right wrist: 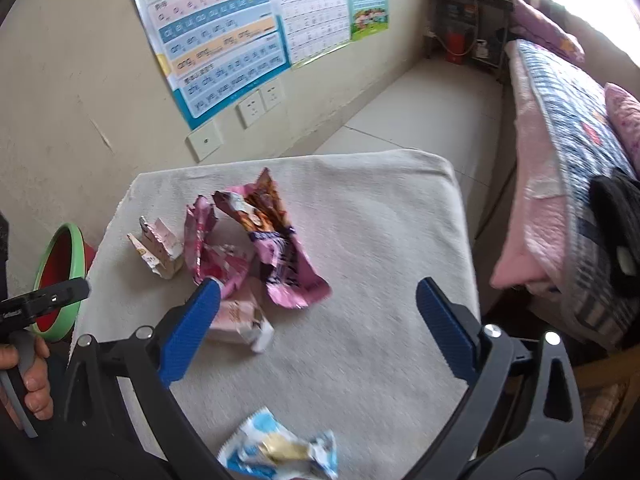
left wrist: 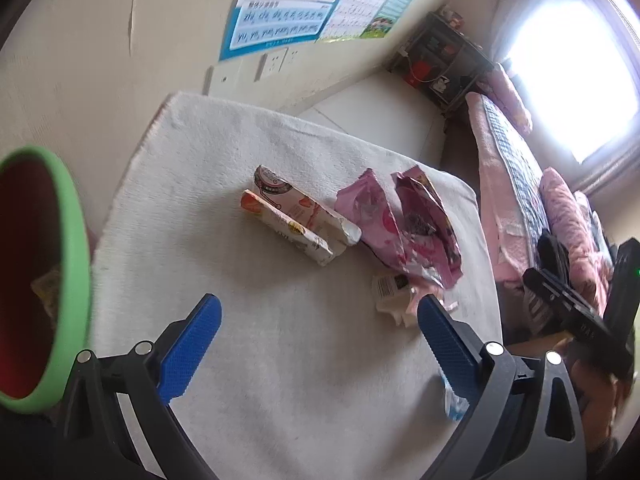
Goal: Collect trash
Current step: 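Move both open tools back over the juice carton and pink wrappers, then grasp the juice carton with the left tool while the right tool grasps the pink snack bag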
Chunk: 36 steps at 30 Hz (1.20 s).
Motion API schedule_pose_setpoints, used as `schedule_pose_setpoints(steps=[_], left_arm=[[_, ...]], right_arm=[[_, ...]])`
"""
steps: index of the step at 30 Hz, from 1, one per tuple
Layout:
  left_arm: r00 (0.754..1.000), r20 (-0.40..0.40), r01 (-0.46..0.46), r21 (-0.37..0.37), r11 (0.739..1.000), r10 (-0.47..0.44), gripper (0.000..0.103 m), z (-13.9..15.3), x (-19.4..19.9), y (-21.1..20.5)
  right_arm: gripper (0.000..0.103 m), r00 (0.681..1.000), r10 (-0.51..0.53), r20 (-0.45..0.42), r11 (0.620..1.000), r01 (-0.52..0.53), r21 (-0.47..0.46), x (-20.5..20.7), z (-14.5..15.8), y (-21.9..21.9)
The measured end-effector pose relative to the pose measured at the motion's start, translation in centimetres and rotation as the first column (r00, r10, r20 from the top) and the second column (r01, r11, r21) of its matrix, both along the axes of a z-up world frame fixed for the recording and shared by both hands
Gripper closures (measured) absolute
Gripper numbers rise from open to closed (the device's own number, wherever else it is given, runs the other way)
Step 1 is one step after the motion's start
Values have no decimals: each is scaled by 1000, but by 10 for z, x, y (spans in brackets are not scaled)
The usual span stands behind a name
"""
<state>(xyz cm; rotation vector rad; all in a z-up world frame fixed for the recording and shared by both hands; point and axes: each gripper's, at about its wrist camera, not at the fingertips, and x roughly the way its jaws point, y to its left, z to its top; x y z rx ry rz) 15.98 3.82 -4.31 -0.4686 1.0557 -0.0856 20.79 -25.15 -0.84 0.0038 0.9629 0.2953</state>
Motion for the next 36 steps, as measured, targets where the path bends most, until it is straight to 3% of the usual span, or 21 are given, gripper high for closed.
schedule_pose_setpoints(steps=[7, 15, 19, 21, 27, 29, 30, 32, 36], left_arm=[[998, -50, -47, -42, 998, 45, 15, -22, 32, 3], [991, -100, -98, -102, 990, 88, 27, -48, 57, 7], [988, -119, -119, -141, 983, 103, 36, -56, 68, 5], [986, -134, -121, -145, 982, 102, 42, -62, 74, 4], [985, -150, -114, -168, 979, 89, 61, -72, 81, -1], [987, -142, -100, -169, 980, 77, 78, -71, 81, -3], [988, -137, -92, -164, 982, 70, 80, -70, 80, -4], [990, -130, -71, -142, 987, 53, 94, -66, 78, -8], [993, -112, -38, -108, 993, 26, 96, -60, 74, -8]], right_arm=[[16, 997, 77, -24, 996, -78, -36, 28, -17, 39], [30, 992, 78, -95, 996, -83, -43, 59, -41, 59], [48, 988, 67, -142, 998, -69, -7, 70, -52, 57], [58, 984, 62, -167, 998, -61, 12, 74, -58, 56], [64, 980, 38, -194, 997, -23, 77, 75, -64, 43], [69, 982, 26, -190, 995, -6, 103, 74, -62, 37], [70, 982, 15, -189, 994, 5, 110, 74, -61, 32], [73, 983, 1, -183, 993, 21, 119, 72, -58, 24], [73, 988, -22, -156, 990, 43, 131, 68, -48, 10]])
